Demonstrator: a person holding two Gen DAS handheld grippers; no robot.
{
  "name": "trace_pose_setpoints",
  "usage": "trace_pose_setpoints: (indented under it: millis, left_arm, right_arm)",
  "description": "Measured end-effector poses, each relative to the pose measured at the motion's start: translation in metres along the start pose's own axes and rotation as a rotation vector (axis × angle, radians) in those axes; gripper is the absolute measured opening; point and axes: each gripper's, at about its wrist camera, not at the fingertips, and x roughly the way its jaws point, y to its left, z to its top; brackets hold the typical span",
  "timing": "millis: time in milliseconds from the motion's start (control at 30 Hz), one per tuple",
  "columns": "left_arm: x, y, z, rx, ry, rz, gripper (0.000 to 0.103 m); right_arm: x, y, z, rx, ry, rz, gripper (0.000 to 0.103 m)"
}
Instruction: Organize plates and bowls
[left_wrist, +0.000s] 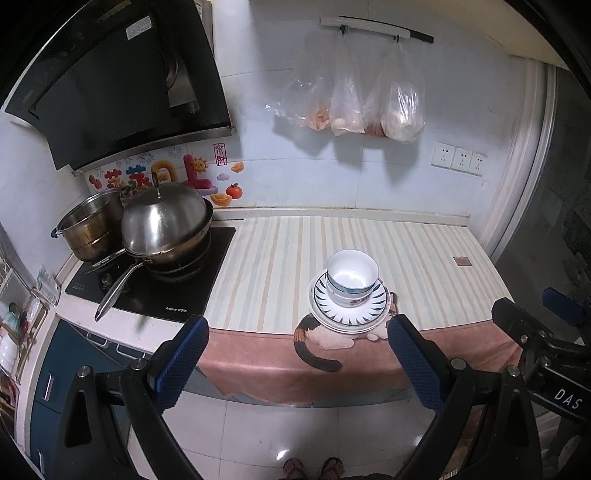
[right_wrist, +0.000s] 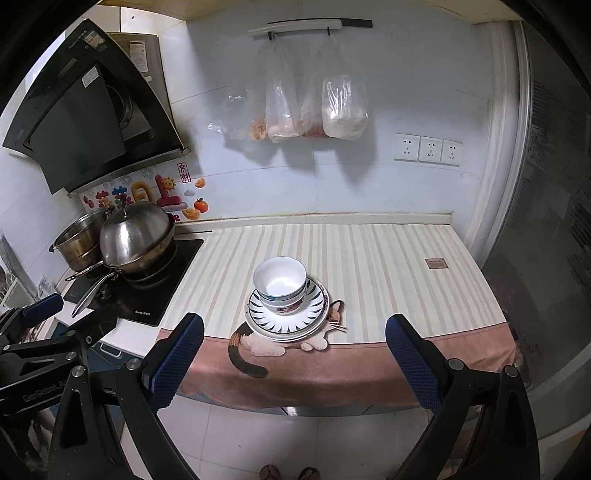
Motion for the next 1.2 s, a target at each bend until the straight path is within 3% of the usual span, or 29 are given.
trace_pose_setpoints:
  millis: [1200]
  left_arm:
    - [-0.005, 0.005, 0.001, -0.023, -0.011, -0.001, 0.100]
  right_arm:
    - [0.005, 0.012, 0.003, -0.013, 0.000, -0.031, 0.101]
